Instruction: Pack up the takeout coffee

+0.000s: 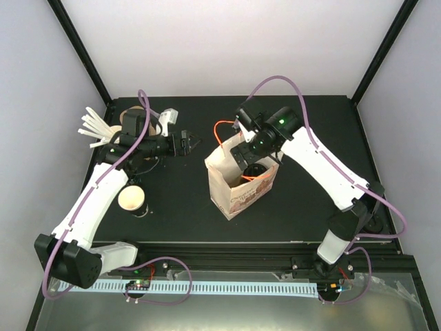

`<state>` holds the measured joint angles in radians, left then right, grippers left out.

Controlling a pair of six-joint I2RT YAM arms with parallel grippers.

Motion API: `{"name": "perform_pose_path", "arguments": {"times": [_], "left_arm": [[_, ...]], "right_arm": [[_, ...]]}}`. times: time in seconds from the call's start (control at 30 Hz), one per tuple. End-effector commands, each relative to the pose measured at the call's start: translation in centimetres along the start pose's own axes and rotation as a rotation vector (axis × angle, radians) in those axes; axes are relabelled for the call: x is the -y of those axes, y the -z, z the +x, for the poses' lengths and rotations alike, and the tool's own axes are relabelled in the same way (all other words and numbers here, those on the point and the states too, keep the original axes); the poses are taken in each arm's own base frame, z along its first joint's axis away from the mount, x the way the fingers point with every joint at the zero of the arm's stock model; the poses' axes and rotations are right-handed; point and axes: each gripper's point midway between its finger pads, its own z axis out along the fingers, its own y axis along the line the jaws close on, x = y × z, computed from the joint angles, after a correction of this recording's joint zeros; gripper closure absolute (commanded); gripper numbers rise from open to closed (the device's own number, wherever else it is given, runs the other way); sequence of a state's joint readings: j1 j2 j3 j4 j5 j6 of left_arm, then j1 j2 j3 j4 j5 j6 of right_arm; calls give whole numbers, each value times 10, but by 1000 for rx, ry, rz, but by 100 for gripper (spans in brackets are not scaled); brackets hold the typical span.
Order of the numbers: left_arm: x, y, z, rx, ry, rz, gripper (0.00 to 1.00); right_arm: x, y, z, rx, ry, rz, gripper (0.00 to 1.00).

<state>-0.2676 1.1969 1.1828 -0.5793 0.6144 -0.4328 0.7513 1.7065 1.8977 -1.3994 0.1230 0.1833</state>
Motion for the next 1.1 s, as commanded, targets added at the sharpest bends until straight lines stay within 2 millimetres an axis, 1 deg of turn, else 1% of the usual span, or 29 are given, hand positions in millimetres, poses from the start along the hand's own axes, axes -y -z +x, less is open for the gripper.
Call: {"name": "perform_pose_path", "arguments": {"times": [0.0,0.1,0.13,0.23,0.33,0.37,0.4,0.53,0.63,0.73,0.8,0.87,0.93,1.0,1.07], "left_arm": [[-2,27,-12,67,-41,-115,1],[-27,47,-13,121,-23,-301,1],[-39,55,-12,135,-2,-373,1],[-73,85,-9,168,87,-578,1],[-103,116,-5,190,196,-755,1],[-112,124,-1,189,243,-798,1],[-120,128,4,177,286,-819,1],[-144,133,19,160,471,-790,1],[-163,138,37,142,583,-821,2],[-178,139,58,108,659,-855,6],[-180,137,69,65,690,-857,9],[-181,131,78,21,714,-837,13],[-180,125,83,-6,732,-811,16],[-177,120,85,-16,729,-777,16],[-172,115,84,-19,707,-734,19]], "right_arm": [[-4,35,-17,132,-24,-58,0],[-7,57,-32,242,-30,-95,0],[-7,63,-37,281,-32,-103,0],[-7,84,-50,390,-36,-115,0],[-8,104,-64,487,-45,-140,0],[-8,110,-67,515,-52,-149,0],[-7,114,-70,534,-68,-153,0],[-7,123,-73,575,-103,-167,0],[-6,123,-71,583,-103,-165,0],[4,122,-68,589,-109,-114,0],[17,118,-65,580,-137,-43,3],[41,112,-59,544,-199,45,8],[64,101,-51,473,-268,86,12],[79,91,-44,408,-293,92,14],[84,81,-38,361,-279,87,16]]}}
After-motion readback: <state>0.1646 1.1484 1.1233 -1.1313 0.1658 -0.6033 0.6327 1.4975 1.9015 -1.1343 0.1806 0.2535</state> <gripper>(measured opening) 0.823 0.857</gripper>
